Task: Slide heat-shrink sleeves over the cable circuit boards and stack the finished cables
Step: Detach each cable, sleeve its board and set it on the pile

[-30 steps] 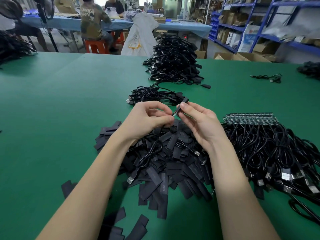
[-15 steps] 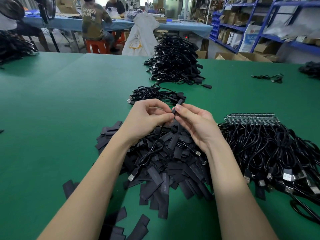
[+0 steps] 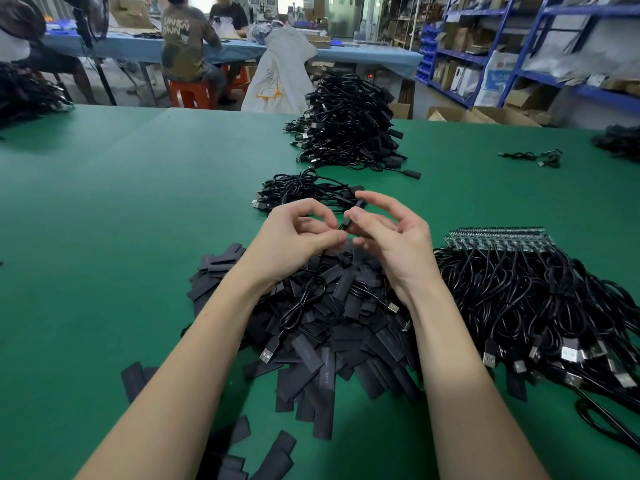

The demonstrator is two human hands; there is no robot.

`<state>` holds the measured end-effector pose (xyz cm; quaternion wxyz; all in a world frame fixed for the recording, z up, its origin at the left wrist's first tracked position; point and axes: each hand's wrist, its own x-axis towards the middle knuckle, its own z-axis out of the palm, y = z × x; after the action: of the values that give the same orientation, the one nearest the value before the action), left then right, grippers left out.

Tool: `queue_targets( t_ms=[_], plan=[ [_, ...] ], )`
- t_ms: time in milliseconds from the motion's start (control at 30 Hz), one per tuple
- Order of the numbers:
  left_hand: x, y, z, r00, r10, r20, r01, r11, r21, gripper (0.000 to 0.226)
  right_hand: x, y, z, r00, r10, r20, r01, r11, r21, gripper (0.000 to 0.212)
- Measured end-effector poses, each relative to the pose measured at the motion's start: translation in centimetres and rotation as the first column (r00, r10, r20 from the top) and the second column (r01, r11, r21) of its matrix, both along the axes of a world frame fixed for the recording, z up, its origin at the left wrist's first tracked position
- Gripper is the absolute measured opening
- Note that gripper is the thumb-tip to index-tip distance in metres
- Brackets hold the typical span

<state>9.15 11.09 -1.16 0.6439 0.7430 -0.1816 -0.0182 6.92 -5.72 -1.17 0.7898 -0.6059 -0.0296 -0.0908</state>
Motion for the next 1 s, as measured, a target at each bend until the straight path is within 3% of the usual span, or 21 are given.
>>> queue_targets(
  t_ms=[367,500,633,733,867,1000],
  plan=[
    [0.2,0.2,-0.2,1.0,0.029,-0.008,-0.029,0.999,-0.035,0.011,0.3,0.4,-0.4,1.0,0.018,-0.022,-0.017,0.999,0.042,0.023],
    [0.4,0.1,-0.3,0.998,0.062,-0.021,-0.061,0.997,0.037,0.014,0.4,0.5,-0.4,0.998,-0.005,-0.058,0.011,0.996,0.094,0.022],
    [0.3,0.6,0.0,0.992,-0.026,-0.126,0.048,0.983,0.178,0.016,0.6,0.2,-0.1,0.989,-0.084,-0.122,0.108,0.973,0.205,0.022],
    [0.0,0.7,0.2,0.976,-0.097,-0.193,0.125,0.982,0.139,0.01,0.6,-0.4,-0.1,0.98,-0.115,-0.16,0.151,0.959,0.239,0.023],
    [-0.1,0.5,0.7,0.99,0.026,-0.136,-0.003,0.986,0.165,0.012,0.3,-1.0,0.1,0.973,-0.072,-0.221,0.123,0.967,0.223,0.024],
    [0.5,0.5,1.7,0.983,0.106,-0.151,-0.092,0.991,0.097,0.015,0.6,-1.5,0.3,0.969,-0.071,-0.238,0.116,0.976,0.182,0.021]
  ],
)
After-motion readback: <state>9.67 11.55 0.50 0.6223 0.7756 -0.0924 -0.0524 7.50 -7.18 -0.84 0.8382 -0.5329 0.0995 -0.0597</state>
